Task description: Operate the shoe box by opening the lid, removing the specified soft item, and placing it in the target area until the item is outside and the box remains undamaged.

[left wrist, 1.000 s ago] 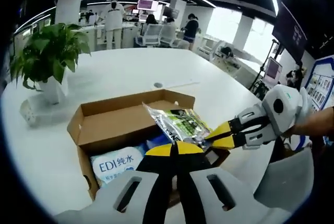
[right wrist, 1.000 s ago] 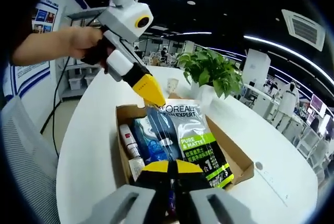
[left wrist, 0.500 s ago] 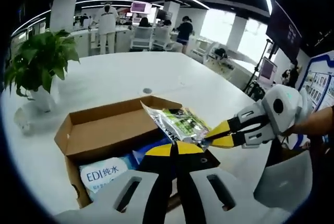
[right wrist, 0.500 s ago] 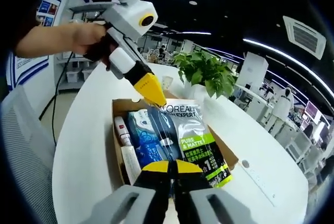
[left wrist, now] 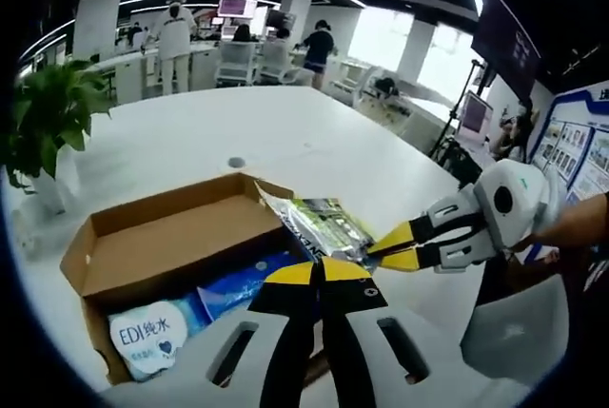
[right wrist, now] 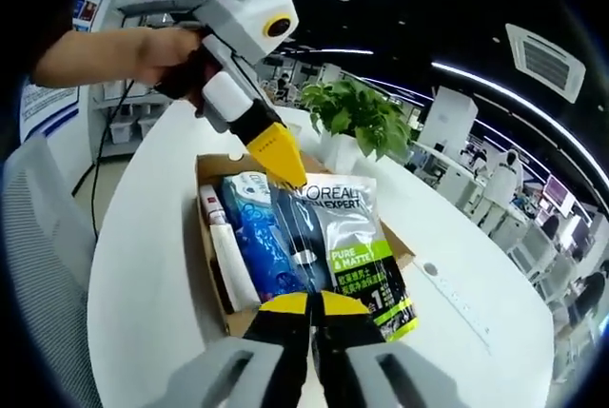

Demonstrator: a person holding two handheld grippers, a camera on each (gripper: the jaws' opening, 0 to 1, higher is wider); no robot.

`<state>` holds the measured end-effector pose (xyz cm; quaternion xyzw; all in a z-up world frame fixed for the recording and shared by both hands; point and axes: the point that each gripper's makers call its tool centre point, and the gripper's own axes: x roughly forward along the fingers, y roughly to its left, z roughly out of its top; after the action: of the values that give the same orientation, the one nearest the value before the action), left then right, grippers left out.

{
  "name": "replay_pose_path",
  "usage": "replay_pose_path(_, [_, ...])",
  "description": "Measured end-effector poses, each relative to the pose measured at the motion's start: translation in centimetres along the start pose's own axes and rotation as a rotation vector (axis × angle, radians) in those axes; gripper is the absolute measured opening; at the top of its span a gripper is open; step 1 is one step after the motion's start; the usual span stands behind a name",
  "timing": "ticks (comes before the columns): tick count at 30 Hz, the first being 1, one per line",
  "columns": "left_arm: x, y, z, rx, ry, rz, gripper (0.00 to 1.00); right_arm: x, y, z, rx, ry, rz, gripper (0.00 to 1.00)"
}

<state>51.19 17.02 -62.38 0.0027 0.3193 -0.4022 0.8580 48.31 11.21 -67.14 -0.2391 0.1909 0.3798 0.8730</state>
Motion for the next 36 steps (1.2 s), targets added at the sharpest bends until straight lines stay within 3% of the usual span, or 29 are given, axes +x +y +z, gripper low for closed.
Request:
replay_pose_path(13, [3.5, -3.2, -0.6, 0.033, 0.043, -0.049, 0.00, -1.1, -1.0, -4.3, 0.033, 0.050, -0.042, 0.00])
replay_pose_path(24, [6.0, -4.2, -2.0, 0.007, 0.078, -0.018, 0.00, -0.8, -1.2, -7.7, 0.069, 0.099, -0.068, 0.00])
replay_pose_path(31, [7.0, -4.1, -2.8, -0.001, 0.083, 0.033, 0.00, -0.2, -0.9, -9.0, 0.066, 0.144, -0.079, 0.00])
replay_pose_path(36, [7.0, -3.8, -3.1, -0.007, 0.084, 0.052, 0.00, -0.1, -0.2, -8.3, 0.054, 0.119, -0.075, 0.01])
